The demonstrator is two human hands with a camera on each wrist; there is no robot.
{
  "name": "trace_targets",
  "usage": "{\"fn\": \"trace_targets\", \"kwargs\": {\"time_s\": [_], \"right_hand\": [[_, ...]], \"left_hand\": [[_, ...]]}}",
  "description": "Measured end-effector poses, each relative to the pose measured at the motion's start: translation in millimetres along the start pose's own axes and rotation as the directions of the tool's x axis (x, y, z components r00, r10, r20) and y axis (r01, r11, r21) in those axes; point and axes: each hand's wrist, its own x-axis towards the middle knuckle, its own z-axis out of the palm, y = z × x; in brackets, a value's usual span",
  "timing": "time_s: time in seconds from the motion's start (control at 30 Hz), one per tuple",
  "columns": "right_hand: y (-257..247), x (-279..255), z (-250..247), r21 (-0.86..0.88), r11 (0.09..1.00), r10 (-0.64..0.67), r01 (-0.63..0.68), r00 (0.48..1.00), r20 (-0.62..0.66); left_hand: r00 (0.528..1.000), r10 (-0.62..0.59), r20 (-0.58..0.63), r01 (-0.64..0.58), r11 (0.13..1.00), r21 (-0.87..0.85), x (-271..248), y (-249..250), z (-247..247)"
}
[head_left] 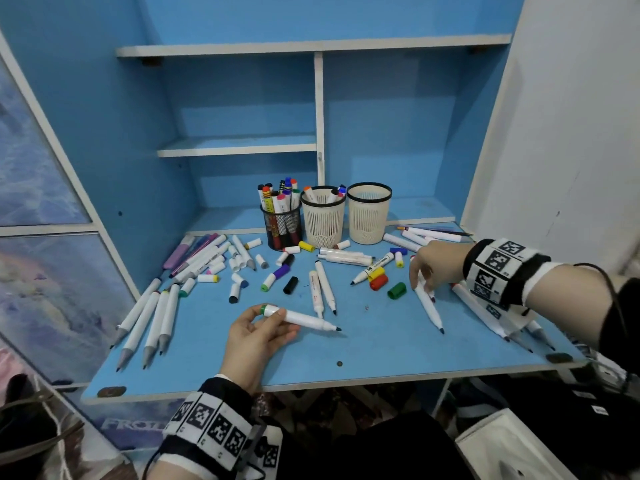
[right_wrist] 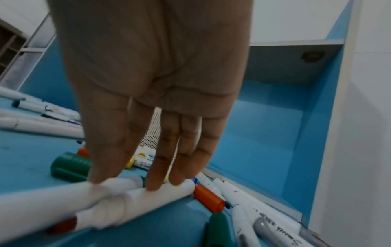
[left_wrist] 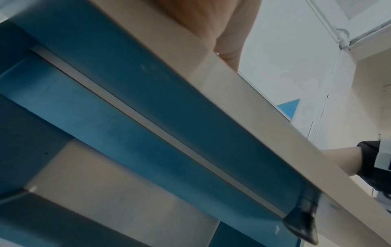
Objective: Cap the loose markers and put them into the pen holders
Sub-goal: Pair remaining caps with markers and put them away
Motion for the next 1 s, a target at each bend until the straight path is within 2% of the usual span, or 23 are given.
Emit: {"fn": "trace_targets", "kwargs": {"time_s": [0.13,0.23,0.47,0.7,0.83,1.0], "right_hand": [[-2,8,-3,-0.042,0.999,0.012,-0.013,1.000,-0.021],[-8,16,-6,-0.013,1.000,-0.028,0.028,0.999,-0.044],[-27,28,-4,-0.018,0.992,-0.120,0.121,0.992,0.037],[-41,22,-3,-0.025,0.992,-0.123,0.124,0.992,0.019],[-60,6,-10,0.077,0.981,-0.171,0.176,0.983,-0.073],[-84,-18,-10,0.187,0.961,-0.135,0.202,0.937,-0.322]], "left_hand": [[1.000,-0.001,-0.004,0.001,1.000,-0.006,-1,1,1],[1.000,-0.002,-0.012,0.001,1.000,-0.014,0,1,1],[1.000,-0.014,-0.013,0.014,1.000,-0.015,1,2,-1],[0.999,-0.034,-0.015,0.033,0.999,-0.042,2,2,-2],[0.999,-0.047,-0.018,0.046,0.996,-0.072,2,3,-3],[0.998,-0.056,-0.015,0.055,0.993,-0.104,2,3,-5]]}}
